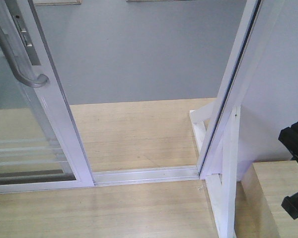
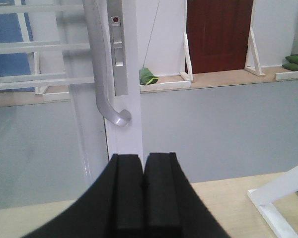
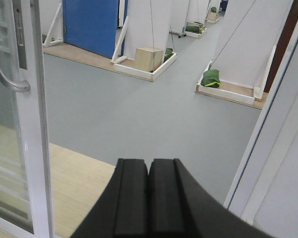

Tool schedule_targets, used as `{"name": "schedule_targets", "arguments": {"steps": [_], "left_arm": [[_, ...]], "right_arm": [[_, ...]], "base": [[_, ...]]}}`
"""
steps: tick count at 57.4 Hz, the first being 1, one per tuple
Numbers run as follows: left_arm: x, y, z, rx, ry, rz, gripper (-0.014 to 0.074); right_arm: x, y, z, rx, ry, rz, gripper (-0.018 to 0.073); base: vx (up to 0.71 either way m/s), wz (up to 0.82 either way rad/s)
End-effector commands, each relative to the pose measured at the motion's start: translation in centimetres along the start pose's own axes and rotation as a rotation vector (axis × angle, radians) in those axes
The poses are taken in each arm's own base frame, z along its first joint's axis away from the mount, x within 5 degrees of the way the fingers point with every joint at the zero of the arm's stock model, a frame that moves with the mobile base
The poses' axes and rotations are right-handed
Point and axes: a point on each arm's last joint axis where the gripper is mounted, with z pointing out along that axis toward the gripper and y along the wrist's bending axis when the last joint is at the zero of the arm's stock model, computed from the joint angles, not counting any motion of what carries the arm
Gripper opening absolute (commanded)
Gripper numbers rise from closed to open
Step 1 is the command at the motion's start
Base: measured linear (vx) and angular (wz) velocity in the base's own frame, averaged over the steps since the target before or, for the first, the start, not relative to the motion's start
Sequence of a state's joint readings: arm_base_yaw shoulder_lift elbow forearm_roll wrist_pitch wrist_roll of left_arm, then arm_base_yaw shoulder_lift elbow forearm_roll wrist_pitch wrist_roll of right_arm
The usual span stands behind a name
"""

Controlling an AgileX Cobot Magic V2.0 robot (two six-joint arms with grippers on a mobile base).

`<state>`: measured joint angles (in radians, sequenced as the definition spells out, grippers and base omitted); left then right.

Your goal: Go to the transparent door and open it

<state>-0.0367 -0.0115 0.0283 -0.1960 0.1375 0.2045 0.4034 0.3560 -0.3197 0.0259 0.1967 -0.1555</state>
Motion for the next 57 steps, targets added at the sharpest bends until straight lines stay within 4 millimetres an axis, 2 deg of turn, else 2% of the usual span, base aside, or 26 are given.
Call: {"name": "schedule_targets", "arguments": {"steps": [1, 10, 15, 25, 29, 37, 57], "left_arm": [[0.3, 0.1, 0.1, -0.009, -0.058, -0.010, -0.0003], [0.3, 0.1, 0.1, -0.009, -0.058, -0.010, -0.0003], [0.3, 0.1, 0.1, -0.009, -0.058, -0.010, -0.0003], [0.3, 0.1, 0.1, -0.009, -0.058, -0.010, -0.0003], [0.3, 0.1, 0.1, -0.009, -0.058, -0.010, -0.0003], [0.3, 0.1, 0.1, -0.009, -0.058, -0.010, -0.0003], [0.3, 0.1, 0.1, -0.009, -0.058, -0.010, -0.0003]], "right_arm": [[-1.7, -0.3, -0.1, 0.019, -0.098, -0.010, 0.0000], [-1.2, -0.2, -0.6, 0.019, -0.092, -0.009, 0.0000], [1.1, 0.1, -1.0, 0.018, -0.099, 0.024, 0.0000], [7.5, 0.9, -1.3, 0.020, -0.137, 0.097, 0.0000], [8.9, 1.1, -1.5, 0.017, -0.127, 0.112, 0.0000], [9.2, 1.1, -1.9, 0.027, -0.110, 0.101, 0.0000], [9.3, 0.1, -2.0, 0.210, -0.094, 0.119, 0.0000]], "base": [[0.00, 0.00], [0.00, 0.00], [0.00, 0.00], [0.00, 0.00], [0.00, 0.00], [0.00, 0.00], [0.00, 0.00]]}}
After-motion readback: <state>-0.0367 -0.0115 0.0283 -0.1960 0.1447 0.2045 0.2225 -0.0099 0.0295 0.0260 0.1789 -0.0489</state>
